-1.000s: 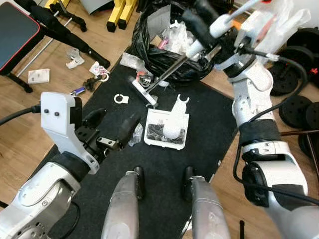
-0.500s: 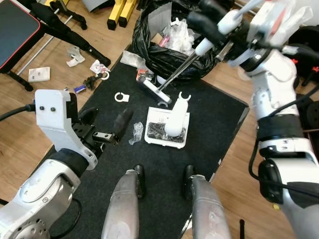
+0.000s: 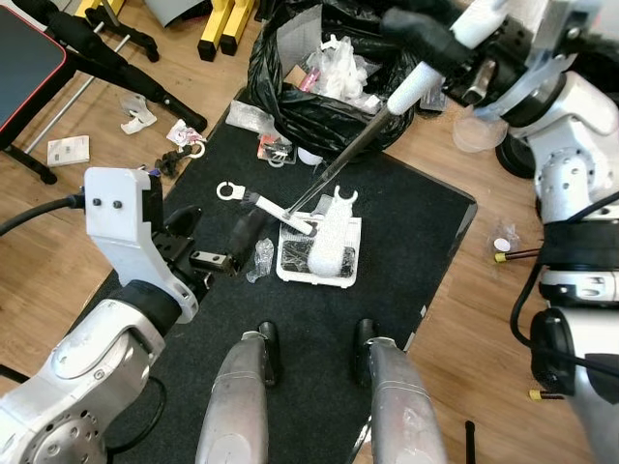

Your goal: Sweep floor

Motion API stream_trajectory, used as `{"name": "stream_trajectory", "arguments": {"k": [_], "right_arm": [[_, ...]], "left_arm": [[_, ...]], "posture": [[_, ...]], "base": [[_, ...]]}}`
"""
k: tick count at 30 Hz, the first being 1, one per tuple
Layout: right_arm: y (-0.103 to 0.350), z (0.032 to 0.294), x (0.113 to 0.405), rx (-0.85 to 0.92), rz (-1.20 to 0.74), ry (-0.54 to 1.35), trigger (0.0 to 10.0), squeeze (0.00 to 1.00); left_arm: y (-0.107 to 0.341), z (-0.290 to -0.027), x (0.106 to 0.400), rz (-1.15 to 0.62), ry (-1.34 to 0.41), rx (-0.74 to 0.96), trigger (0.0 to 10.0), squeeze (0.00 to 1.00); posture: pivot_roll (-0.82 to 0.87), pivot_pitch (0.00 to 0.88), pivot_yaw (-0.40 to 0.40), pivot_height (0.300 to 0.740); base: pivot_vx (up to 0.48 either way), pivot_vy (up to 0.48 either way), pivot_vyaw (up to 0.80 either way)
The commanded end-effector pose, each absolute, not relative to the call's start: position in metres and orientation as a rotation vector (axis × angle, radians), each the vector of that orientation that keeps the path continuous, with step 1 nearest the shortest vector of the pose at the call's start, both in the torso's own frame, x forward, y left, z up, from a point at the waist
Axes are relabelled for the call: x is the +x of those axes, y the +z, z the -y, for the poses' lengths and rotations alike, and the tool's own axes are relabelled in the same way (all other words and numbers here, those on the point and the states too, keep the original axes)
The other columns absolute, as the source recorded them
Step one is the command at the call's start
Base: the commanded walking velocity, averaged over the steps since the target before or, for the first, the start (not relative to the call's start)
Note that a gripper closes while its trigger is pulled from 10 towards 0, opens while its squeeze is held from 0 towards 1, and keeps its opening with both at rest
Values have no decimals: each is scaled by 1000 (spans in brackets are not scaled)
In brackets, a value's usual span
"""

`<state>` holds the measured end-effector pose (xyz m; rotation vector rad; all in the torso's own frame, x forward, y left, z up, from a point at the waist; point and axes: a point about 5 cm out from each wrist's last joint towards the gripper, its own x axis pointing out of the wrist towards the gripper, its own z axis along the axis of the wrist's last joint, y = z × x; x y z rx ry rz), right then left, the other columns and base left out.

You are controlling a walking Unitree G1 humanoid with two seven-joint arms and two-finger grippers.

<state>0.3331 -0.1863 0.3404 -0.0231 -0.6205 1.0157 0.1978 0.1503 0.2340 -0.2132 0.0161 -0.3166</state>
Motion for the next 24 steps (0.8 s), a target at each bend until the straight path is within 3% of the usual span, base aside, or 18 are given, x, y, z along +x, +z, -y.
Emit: {"name": "stream_trajectory", "arguments": {"k": [1,11,16,20,24], "right_arm": [[349,193,330,-1,680,997,10000,0],[378,203,320,-16,924,906,10000,0],[374,201,322,-98,902,905,10000,0],[351,194,331,-298,752,955,10000,0],[340,194,334,-341,690,979,10000,0]], "left_arm": [[229,-153,198,-40,-279,-218,10000,0],[229,-153,199,-40,-284,-220,10000,0],[228,-153,199,-39,-284,-221,10000,0],[228,-153,198,-40,-285,-224,10000,0],[228,-153,198,-40,-285,-224,10000,0]], "posture": [[207,402,9,740],[209,402,11,740],[212,406,11,740],[214,406,10,740],[216,405,9,740]], "base": [[0,0,0],[0,0,0],[0,0,0],[0,0,0],[0,0,0]]}}
